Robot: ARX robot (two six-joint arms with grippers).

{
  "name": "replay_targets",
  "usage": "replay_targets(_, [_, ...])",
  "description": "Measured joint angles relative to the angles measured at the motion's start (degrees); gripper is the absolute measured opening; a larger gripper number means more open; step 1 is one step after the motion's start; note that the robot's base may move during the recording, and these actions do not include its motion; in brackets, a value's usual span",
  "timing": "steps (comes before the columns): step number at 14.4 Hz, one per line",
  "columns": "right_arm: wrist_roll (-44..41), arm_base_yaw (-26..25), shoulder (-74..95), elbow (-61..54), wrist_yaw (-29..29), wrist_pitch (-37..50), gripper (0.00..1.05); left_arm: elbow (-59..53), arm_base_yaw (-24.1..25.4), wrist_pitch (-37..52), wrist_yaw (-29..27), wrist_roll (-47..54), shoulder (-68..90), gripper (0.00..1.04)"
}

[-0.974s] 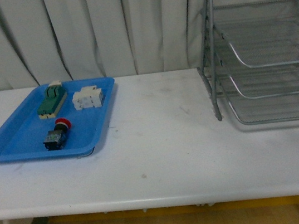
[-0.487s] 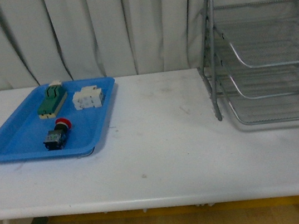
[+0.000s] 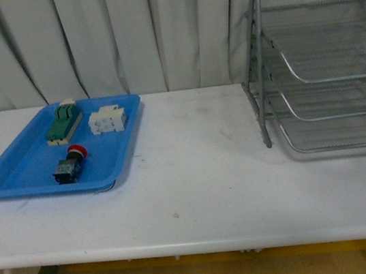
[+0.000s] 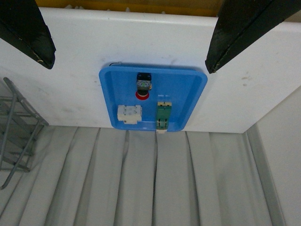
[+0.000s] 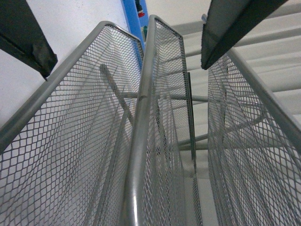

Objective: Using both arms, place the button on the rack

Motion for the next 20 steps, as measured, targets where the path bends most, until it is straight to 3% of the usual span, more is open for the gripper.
replay_targets(2, [-0.22,0.13,0.09,0.77,0.13,-0.02,0.7,0.0,0.0,0.0,0.0,0.0,0.0,0.98])
replay_targets(3, [-0.42,0.22,0.09,1.22,0.44,-0.02,0.63,0.0,0.0,0.0,0.0,0.0,0.0,0.98])
replay_targets(4, [-0.96,0.76,0.42,3.1,1.03,0.02,0.41,0.0,0.0,0.0,0.0,0.0,0.0,0.98])
replay_targets(5, [-2.03,0.87,1.88,5.07,1.22,-0.15,0.07,0.0,0.0,0.0,0.0,0.0,0.0,0.98])
replay_targets(11, [-0.92,-0.04,2.51,5.35,0.59,0.24,0.05,0.0,0.0,0.02,-0.02,0.0,0.0,0.98])
replay_targets(17, [-1.84,-2.75,-0.96,-2.43,-3.19,0.66,0.05,0.0,0.0,0.0,0.0,0.0,0.0,0.98])
replay_targets(20, [-4.94,-5.95,-5.66,-12.85,-5.88,1.01,0.05,0.0,0.0,0.0,0.0,0.0,0.0,0.98])
